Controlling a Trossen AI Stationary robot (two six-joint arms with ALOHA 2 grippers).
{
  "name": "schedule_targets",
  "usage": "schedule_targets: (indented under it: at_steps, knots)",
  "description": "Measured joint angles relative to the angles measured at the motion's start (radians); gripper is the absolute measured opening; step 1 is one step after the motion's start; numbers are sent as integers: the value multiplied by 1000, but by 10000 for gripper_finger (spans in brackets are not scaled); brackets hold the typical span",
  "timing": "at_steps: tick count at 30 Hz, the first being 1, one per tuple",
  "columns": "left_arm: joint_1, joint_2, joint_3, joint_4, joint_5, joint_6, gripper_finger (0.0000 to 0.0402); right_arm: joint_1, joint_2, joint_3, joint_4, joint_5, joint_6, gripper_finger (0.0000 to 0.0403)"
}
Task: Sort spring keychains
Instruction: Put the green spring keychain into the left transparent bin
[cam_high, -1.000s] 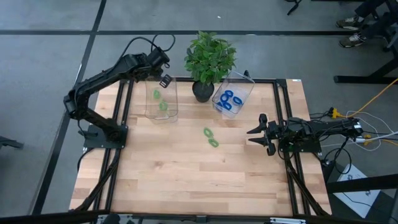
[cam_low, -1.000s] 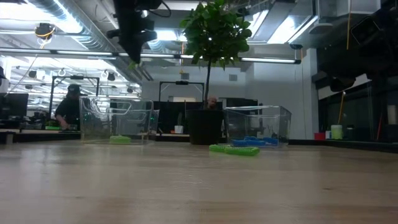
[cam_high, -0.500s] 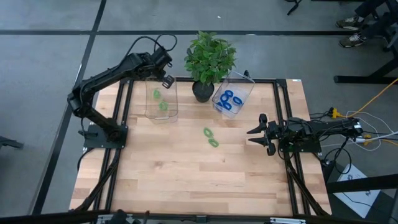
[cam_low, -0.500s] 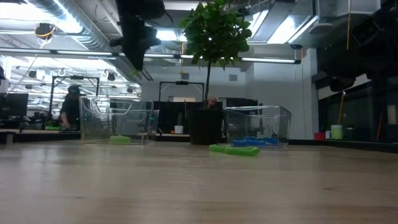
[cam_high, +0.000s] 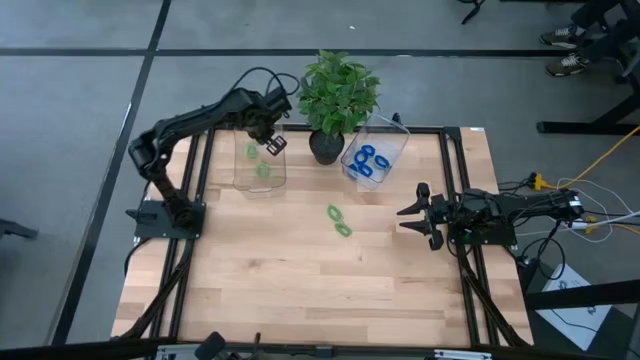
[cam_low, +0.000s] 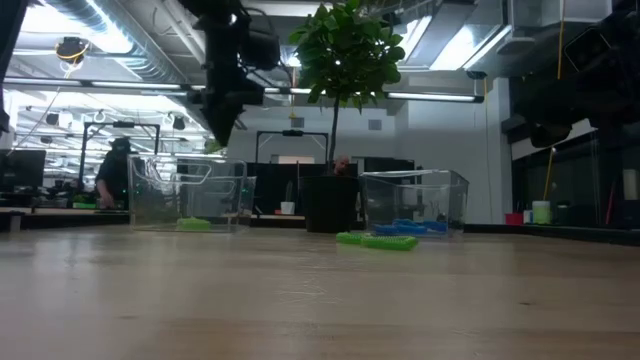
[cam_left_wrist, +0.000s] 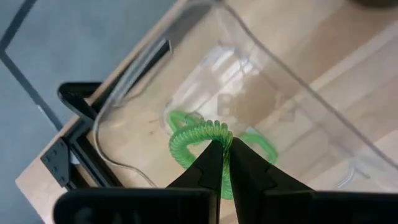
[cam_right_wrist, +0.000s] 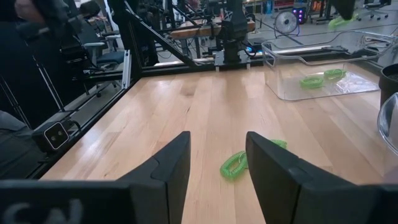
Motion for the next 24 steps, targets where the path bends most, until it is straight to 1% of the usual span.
schedule_targets:
  at_steps: [6, 11, 15, 24]
  knots:
    - [0, 23, -32, -9, 0, 12, 15, 0, 0, 0, 0, 0, 0, 154]
    - [0, 23, -73, -37, -4, -49, 21, 0, 0, 0, 0, 0, 0, 154]
    - [0, 24, -81, -73, -5, -53, 41, 0, 0, 0, 0, 0, 0, 154]
    - [0, 23, -81, -74, -8, -53, 93, 0, 0, 0, 0, 0, 0, 154]
